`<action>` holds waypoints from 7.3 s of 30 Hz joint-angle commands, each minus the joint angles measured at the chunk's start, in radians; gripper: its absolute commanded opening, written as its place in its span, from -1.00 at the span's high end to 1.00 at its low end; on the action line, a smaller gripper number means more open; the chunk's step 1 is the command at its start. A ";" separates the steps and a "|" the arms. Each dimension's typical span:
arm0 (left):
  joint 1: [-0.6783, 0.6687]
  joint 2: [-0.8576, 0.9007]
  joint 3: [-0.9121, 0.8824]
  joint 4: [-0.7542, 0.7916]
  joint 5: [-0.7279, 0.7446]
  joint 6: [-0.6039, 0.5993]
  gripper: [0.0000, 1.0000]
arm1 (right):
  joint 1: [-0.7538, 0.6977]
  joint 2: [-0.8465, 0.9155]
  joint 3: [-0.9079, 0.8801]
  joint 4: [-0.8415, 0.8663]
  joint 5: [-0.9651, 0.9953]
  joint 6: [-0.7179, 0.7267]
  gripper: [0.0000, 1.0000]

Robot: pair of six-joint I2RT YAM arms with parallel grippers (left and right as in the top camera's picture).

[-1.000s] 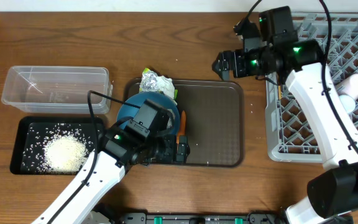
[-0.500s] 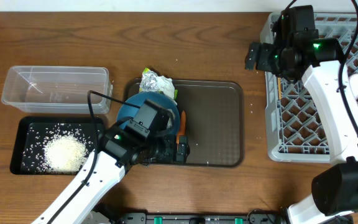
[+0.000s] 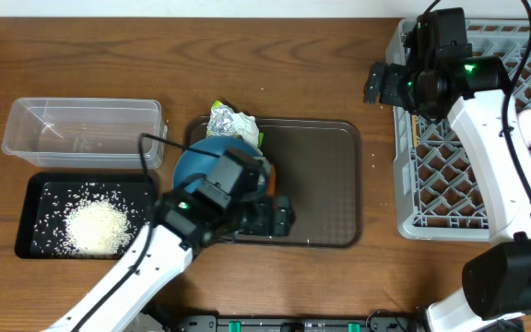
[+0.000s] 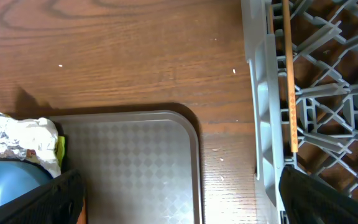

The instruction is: Sort waste into correct bins and load items into the dishwasher rack

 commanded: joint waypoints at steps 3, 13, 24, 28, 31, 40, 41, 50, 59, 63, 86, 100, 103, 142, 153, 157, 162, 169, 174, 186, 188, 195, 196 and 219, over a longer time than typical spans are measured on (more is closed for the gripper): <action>-0.047 0.070 -0.019 0.050 -0.051 -0.004 -0.99 | -0.001 0.005 0.003 -0.001 0.011 0.017 -0.99; 0.061 0.141 -0.014 -0.066 -0.439 -0.038 -0.99 | -0.001 0.005 0.003 -0.001 0.011 0.017 -0.98; 0.243 0.138 0.036 -0.082 -0.474 0.012 -0.99 | -0.001 0.005 0.003 -0.001 0.011 0.017 -0.98; 0.361 0.115 0.088 -0.152 -0.516 -0.074 -0.99 | -0.001 0.005 0.003 -0.001 0.011 0.017 -0.99; 0.486 0.086 0.103 -0.180 -0.544 -0.082 -1.00 | 0.000 0.005 0.003 -0.001 0.011 0.017 -0.99; 0.877 0.064 0.102 -0.268 -0.536 -0.083 -0.99 | 0.000 0.005 0.003 -0.001 0.011 0.017 -0.98; 0.898 0.064 0.102 -0.273 -0.536 -0.083 -0.99 | 0.000 0.005 0.003 -0.001 0.011 0.017 -0.99; 0.959 0.065 0.102 -0.286 -0.537 -0.083 -0.99 | 0.001 0.005 0.003 -0.001 0.011 0.017 -0.99; 0.959 0.065 0.102 -0.286 -0.537 -0.083 -0.99 | 0.001 0.005 0.003 -0.001 0.011 0.017 -0.98; 0.959 0.065 0.102 -0.286 -0.537 -0.083 -0.99 | 0.001 0.005 0.003 -0.001 0.011 0.017 -0.99; 0.959 0.065 0.102 -0.286 -0.537 -0.083 -0.99 | 0.037 0.005 0.003 -0.004 -0.166 0.018 -0.99; 0.959 0.065 0.102 -0.286 -0.537 -0.083 -0.99 | 0.348 0.009 -0.026 0.007 -0.110 0.058 -0.98; 0.959 0.065 0.102 -0.286 -0.537 -0.083 -0.99 | 0.446 0.009 -0.026 0.036 -0.016 0.058 -0.98; 0.959 0.065 0.102 -0.286 -0.537 -0.083 -0.99 | 0.983 0.322 -0.029 0.149 0.072 -0.283 -0.56; 0.959 0.065 0.102 -0.286 -0.537 -0.083 -0.99 | 0.969 0.406 -0.029 0.188 0.081 -0.283 -0.33; 0.959 0.065 0.102 -0.286 -0.537 -0.083 -0.99 | 0.970 0.414 -0.029 0.193 0.081 -0.279 -0.15; 0.959 0.065 0.102 -0.286 -0.537 -0.083 -0.99 | 0.969 0.414 -0.029 0.207 0.082 -0.279 0.17; 0.959 0.065 0.102 -0.286 -0.537 -0.083 -0.99 | 0.964 0.414 -0.026 0.211 0.089 -0.264 0.74; 0.959 0.065 0.102 -0.286 -0.537 -0.083 -1.00 | 0.964 0.414 -0.021 0.209 0.089 -0.247 0.97; 0.959 0.065 0.102 -0.286 -0.537 -0.083 -0.99 | 0.941 0.341 0.133 0.132 0.062 -0.211 0.98; 0.959 0.065 0.102 -0.286 -0.537 -0.083 -1.00 | 0.930 0.309 0.168 0.117 0.056 -0.202 0.98; 0.959 0.065 0.102 -0.286 -0.537 -0.083 -0.99 | 0.851 0.145 0.191 0.110 0.028 -0.095 0.98; 0.959 0.065 0.102 -0.286 -0.537 -0.083 -0.99 | 0.833 0.117 0.191 0.108 0.012 -0.082 0.98; 0.959 0.065 0.102 -0.286 -0.537 -0.083 -0.99 | 0.060 -0.166 0.179 -0.065 -0.639 -0.249 0.98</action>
